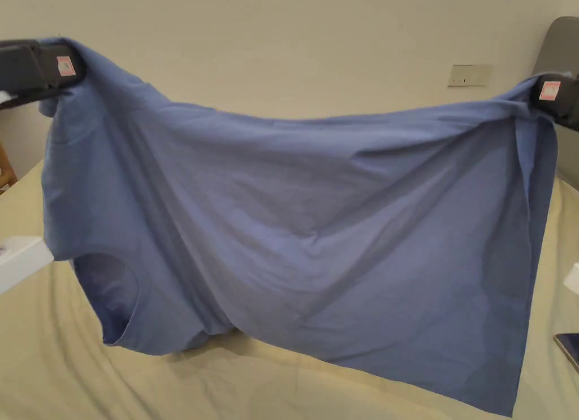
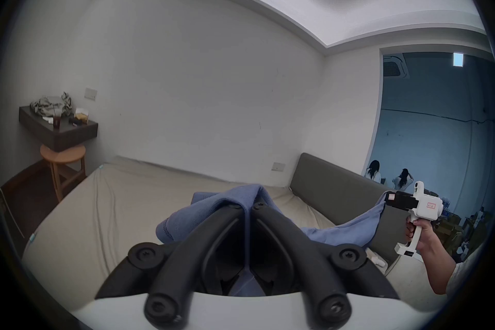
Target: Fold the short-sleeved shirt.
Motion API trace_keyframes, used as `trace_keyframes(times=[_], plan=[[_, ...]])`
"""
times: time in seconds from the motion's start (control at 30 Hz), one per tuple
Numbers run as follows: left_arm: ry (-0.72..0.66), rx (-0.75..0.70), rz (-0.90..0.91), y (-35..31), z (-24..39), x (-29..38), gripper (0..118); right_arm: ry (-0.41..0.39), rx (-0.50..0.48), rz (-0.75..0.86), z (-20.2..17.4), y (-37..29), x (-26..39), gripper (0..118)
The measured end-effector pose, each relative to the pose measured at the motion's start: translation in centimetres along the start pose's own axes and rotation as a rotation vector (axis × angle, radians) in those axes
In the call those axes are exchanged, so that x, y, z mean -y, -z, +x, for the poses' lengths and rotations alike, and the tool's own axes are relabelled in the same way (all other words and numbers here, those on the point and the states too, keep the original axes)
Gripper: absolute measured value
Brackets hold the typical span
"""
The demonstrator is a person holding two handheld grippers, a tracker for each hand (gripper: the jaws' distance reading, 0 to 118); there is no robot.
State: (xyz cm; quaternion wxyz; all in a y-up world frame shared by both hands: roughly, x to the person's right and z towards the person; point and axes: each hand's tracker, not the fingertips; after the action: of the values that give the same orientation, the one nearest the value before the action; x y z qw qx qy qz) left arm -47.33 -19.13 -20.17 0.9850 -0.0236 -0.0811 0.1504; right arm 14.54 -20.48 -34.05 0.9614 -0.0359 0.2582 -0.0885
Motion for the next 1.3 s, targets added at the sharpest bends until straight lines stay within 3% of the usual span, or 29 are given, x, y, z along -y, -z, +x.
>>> trace_keyframes(times=[0.23, 0.73, 1.0, 1.3], plan=[[-0.005, 0.004, 0.016, 4.5, -1.6, -5.1, 0, 0.042, -0.032, 0.016, 0.8, 4.8, -4.9, 2], [0.002, 0.014, 0.042, 19.5, -3.7, -13.3, 0, 0.056, -0.031, 0.022, 4.3, 19.6, -11.3, 2], [0.008, 0.05, 0.102, 24.5, -4.9, -13.9, 0, 0.057, 0.005, 0.026, 6.9, 25.6, -10.0, 2], [-0.007, 0.073, 0.071, 27.4, -7.0, -10.1, 0, 0.081, 0.016, -0.009, 9.2, 29.2, -5.7, 2]])
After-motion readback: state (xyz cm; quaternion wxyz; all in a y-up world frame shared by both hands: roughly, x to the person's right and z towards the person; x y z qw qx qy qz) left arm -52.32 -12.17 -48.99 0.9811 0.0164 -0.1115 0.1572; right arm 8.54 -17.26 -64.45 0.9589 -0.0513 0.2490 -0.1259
